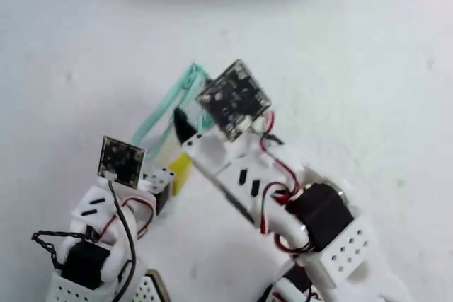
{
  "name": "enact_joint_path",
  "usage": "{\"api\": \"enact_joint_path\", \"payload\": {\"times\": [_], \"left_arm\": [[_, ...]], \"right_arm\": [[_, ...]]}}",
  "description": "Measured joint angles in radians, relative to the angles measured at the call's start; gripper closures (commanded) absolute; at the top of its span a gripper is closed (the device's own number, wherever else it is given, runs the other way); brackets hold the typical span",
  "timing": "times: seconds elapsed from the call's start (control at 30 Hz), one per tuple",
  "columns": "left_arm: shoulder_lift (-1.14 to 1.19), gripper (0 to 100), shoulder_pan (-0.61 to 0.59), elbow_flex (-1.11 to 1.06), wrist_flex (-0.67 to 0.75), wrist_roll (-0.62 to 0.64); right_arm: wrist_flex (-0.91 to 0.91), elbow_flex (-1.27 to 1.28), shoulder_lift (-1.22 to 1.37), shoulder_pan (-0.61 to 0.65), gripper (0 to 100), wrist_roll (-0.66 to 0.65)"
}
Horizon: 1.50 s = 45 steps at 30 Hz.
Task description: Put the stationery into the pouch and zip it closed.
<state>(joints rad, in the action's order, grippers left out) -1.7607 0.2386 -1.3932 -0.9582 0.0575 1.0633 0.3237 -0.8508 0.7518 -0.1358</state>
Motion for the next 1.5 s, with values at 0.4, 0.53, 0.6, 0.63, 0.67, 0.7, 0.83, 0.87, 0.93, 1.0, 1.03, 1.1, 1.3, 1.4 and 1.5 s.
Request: {"api": "enact_joint_path", "payload": {"times": [0.4,0.53,0.6,0.63,0.67,0.7,0.83,0.87,0.93,1.0,1.03,1.1,1.3,1.4,1.5], "left_arm": [[0.000,82,-0.025,0.000,0.000,0.000],[0.000,82,-0.040,0.000,0.000,0.000],[0.000,82,-0.040,0.000,0.000,0.000],[0.000,82,-0.040,0.000,0.000,0.000],[0.000,82,-0.040,0.000,0.000,0.000],[0.000,82,-0.040,0.000,0.000,0.000],[0.000,82,-0.040,0.000,0.000,0.000],[0.000,82,-0.040,0.000,0.000,0.000],[0.000,82,-0.040,0.000,0.000,0.000],[0.000,82,-0.043,0.000,0.000,0.000],[0.000,82,-0.044,0.000,0.000,0.000],[0.000,82,-0.046,0.000,0.000,0.000],[0.000,82,-0.046,0.000,0.000,0.000],[0.000,82,-0.046,0.000,0.000,0.000],[0.002,82,-0.046,-0.002,0.006,0.000]], "right_arm": [[0.100,-0.035,-0.005,-0.273,79.6,0.000],[0.101,-0.035,0.012,-0.428,79.5,0.000],[0.101,-0.038,0.040,-0.476,79.5,0.000],[0.101,-0.038,0.060,-0.496,79.5,0.000],[0.101,-0.038,0.086,-0.516,79.5,-0.003],[0.107,-0.041,0.118,-0.532,79.5,-0.003],[0.115,-0.041,0.265,-0.537,79.6,-0.049],[0.115,-0.041,0.307,-0.529,79.6,-0.072],[0.104,-0.041,0.388,-0.509,79.6,-0.117],[0.084,-0.041,0.457,-0.493,79.6,-0.160],[0.074,-0.041,0.486,-0.491,79.6,-0.172],[0.049,-0.041,0.532,-0.500,79.6,-0.184],[-0.040,-0.041,0.618,-0.505,79.7,-0.189],[-0.084,-0.043,0.647,-0.489,82.9,-0.189],[-0.115,-0.043,0.678,-0.468,95.0,-0.189]]}}
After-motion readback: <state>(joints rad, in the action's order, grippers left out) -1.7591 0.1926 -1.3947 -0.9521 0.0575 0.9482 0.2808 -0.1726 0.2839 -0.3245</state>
